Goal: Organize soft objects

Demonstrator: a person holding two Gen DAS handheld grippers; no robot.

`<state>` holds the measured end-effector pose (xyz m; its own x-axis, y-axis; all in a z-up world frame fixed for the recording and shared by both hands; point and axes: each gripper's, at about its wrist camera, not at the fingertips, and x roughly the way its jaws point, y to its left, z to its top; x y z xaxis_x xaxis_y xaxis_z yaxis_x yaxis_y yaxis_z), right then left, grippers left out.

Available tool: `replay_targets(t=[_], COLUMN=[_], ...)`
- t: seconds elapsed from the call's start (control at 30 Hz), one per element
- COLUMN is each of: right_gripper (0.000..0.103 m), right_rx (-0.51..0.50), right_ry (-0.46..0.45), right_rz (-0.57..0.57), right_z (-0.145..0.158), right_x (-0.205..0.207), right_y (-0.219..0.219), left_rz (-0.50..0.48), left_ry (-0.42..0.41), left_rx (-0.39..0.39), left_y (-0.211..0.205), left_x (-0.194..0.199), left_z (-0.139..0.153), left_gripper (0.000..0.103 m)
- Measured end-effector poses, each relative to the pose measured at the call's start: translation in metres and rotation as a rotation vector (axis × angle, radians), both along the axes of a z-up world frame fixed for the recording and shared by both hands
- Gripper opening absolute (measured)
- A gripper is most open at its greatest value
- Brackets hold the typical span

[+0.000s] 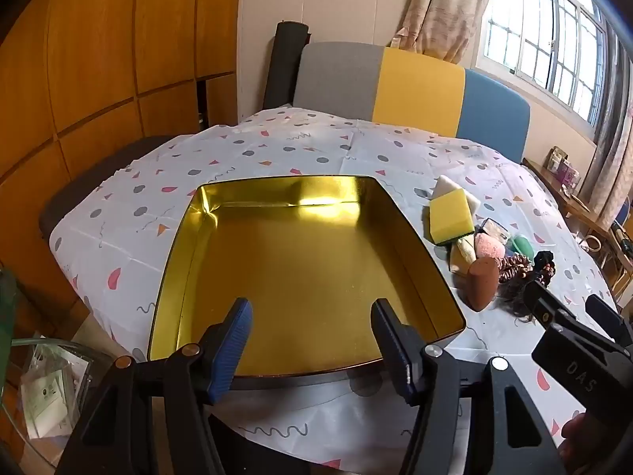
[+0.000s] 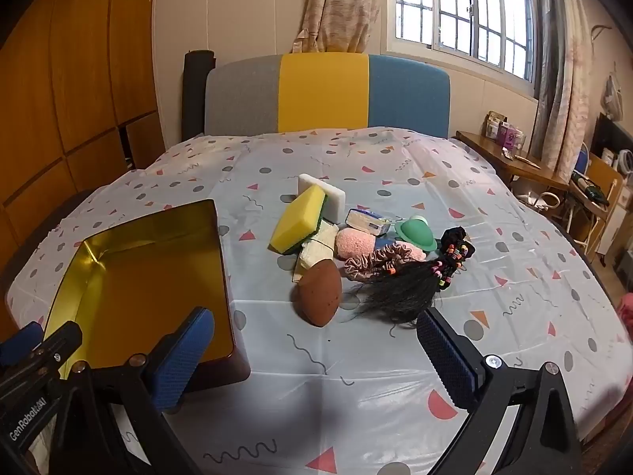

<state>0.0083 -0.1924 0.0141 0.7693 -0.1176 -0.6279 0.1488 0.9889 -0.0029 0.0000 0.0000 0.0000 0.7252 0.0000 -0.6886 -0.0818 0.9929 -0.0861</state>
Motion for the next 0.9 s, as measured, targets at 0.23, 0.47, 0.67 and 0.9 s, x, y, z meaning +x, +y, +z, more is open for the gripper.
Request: replay_targets(t=[0.23, 0.47, 0.67, 0.9], right_gripper=[0.103, 0.103, 0.103, 0.103], right_rx=[0.028, 0.002, 0.003, 0.005], right_ry=[-0.009, -0.007, -0.011, -0.015], right_rz=[0.011, 0.013, 0.016, 0.017], right_z=[0.005, 0.0, 0.001, 0.001], right_x=[-0.005, -0.001, -0.003, -0.003], right_y=[-0.002, 0.004, 0.003, 0.003], left_rz=[-0.002, 0.005, 0.001, 0.001], left_ry=[-0.028, -0.045, -0.043, -0.041], left_rx=[-0.011, 0.016, 0.018, 0.017], left_y=[0.01, 0.002, 0.003, 0.003], left_x=[0.002, -0.003, -0.004, -0.005], left_z=[0.004, 0.007, 0.006, 0.006], left_gripper=[0.063, 0.063, 0.063, 0.063])
